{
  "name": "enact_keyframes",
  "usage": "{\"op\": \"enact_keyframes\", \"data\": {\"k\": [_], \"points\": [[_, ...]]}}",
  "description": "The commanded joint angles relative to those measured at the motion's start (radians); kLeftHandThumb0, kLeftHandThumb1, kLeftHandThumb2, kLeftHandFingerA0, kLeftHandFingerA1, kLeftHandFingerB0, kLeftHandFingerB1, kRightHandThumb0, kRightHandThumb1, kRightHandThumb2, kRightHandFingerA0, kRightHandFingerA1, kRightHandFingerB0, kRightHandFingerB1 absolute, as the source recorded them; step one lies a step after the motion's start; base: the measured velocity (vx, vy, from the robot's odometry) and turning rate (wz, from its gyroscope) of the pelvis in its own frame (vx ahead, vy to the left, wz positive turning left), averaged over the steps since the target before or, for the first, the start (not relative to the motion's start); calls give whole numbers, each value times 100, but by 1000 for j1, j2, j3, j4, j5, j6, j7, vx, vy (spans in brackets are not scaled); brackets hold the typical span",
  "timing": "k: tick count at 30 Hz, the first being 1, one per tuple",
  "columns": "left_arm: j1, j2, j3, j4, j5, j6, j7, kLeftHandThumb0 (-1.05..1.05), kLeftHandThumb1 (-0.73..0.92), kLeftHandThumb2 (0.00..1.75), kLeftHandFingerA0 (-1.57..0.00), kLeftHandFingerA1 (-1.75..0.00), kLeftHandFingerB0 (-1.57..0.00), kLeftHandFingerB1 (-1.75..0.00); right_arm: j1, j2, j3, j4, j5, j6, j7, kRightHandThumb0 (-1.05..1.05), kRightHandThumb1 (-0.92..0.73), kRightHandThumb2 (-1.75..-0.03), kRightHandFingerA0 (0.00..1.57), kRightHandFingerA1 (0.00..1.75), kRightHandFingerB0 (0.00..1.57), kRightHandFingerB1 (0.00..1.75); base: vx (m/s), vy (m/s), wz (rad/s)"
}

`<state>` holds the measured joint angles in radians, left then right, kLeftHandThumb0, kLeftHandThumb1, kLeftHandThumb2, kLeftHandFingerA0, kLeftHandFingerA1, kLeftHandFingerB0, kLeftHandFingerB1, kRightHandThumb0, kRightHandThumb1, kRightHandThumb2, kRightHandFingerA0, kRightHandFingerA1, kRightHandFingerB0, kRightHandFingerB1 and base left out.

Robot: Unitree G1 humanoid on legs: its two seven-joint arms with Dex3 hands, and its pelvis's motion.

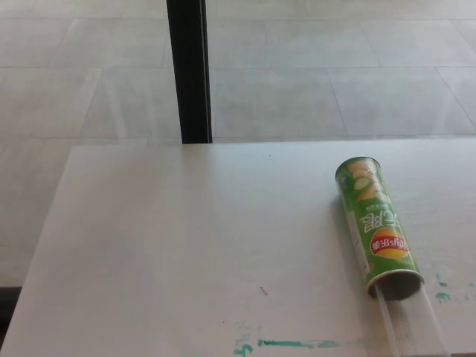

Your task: Use the right hand as a fist to push the chips tray inside its container kept in the middle of the desk

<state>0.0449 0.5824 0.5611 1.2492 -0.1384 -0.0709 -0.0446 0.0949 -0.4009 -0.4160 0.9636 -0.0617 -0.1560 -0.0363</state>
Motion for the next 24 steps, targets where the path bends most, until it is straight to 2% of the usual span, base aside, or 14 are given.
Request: {"op": "enact_keyframes", "data": {"k": [1,2,3,5,6,8,9,10,13,17,21,23,24], "points": [[-2,12,21,28,-44,-34,-11,-66,88,66,-55,-67,-49,-50,-15,-23,-71,7,76,-111,-90,-51,-70,-61,66,109,48,51,0,0,0],[0,7,35,31,-59,-30,-13,-67,86,65,-59,-73,-50,-51,-3,-43,-91,-35,67,-113,-134,-52,-70,-63,65,99,44,50,0,0,0],[1,7,32,35,-54,-33,-11,-67,87,66,-57,-70,-50,-51,-12,-40,-135,-53,113,-105,-121,-47,-73,-62,61,88,46,52,0,0,0],[-3,10,23,39,-45,-23,0,-67,87,66,-60,-67,-50,-49,-25,-65,-186,-82,136,-73,-137,-47,-75,-62,56,66,41,48,0,0,0],[-4,10,23,40,-48,-23,-2,-66,87,66,-58,-66,-49,-49,-28,-68,-219,-124,152,-50,-159,-54,-61,-95,52,70,32,58,0,0,0],[-7,9,29,40,-58,-20,0,-67,86,65,-59,-67,-49,-50,-20,-66,-264,-216,169,-33,-174,-57,-60,-95,56,71,34,58,0,0,0],[-7,9,28,41,-60,-20,0,-67,86,65,-59,-67,-49,-50,-17,-61,-271,-234,167,-24,-175,-57,-60,-95,56,71,34,58,0,0,0],[-1,8,23,39,-56,-22,4,-67,87,66,-59,-71,-50,-51,-11,-52,-297,-346,181,9,-190,-58,-76,-63,65,62,42,41,0,0,0],[-1,8,28,37,-66,-19,-1,-65,86,65,-57,-72,-50,-52,-8,-35,-333,-495,230,45,-160,-55,-74,-62,67,63,41,39,0,0,0],[2,6,29,37,-68,-25,-3,-66,86,65,-58,-72,-50,-51,-12,-18,-325,-574,246,-8,-113,-55,-74,-62,68,56,40,38,0,0,0],[11,2,24,38,-64,-27,2,-66,86,65,-61,-72,-52,-52,22,21,-288,-844,301,40,-55,-55,-74,-63,63,49,43,37,0,0,0],[13,1,23,38,-64,-28,3,-66,87,65,-61,-72,-52,-52,32,23,-276,-885,311,7,-22,-53,-75,-63,62,51,41,37,0,0,0],[11,1,24,39,-64,-25,7,-66,87,66,-58,-69,-51,-51,43,37,-255,-975,302,13,-31,-54,-74,-63,65,47,43,35,0,0,0]]}}
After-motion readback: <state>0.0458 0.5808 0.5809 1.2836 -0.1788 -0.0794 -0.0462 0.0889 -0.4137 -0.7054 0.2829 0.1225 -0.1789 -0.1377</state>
